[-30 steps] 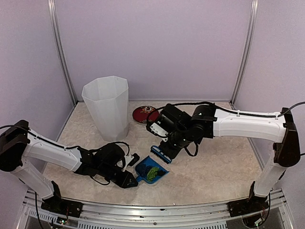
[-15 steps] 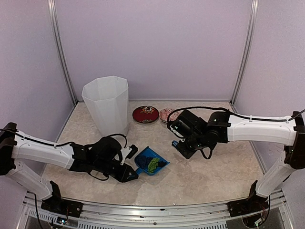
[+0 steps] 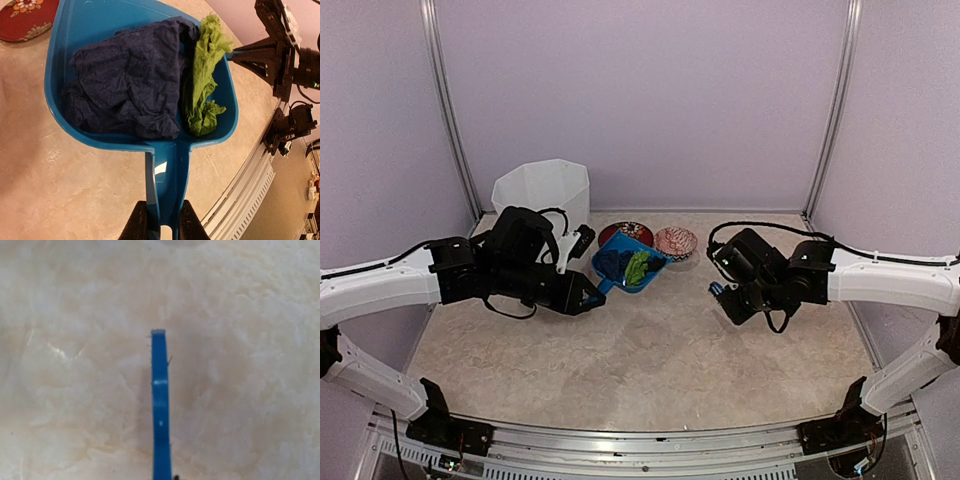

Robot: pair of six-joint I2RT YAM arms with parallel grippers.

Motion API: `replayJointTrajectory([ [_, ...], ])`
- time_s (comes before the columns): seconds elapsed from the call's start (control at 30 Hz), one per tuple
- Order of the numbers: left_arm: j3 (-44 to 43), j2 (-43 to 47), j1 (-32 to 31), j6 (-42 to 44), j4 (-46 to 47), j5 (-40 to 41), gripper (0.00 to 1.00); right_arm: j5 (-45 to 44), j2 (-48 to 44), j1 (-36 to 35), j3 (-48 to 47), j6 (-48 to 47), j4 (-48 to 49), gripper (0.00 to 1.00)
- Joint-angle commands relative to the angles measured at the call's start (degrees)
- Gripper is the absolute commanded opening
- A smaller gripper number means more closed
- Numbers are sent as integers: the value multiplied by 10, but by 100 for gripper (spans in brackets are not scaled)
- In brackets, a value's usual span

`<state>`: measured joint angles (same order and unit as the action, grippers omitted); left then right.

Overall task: Sweep away the paper scraps from the table
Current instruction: Dump the paper scraps in the dustpan into the trash bin.

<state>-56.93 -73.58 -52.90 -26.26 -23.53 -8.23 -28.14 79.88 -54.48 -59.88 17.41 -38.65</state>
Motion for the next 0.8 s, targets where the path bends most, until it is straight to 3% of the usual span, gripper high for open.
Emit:
replayJointTrajectory([
  [0.0,-73,15,39,30,-95,9,0,-5,-21,7,13,3,30,0],
  [0.47,-241,18,85,70,-184,63,0,5,-20,9,28,-15,62,0],
  [0.77,-320,4,165,97,-238,95,0,14,-17,8,34,-25,83,0],
])
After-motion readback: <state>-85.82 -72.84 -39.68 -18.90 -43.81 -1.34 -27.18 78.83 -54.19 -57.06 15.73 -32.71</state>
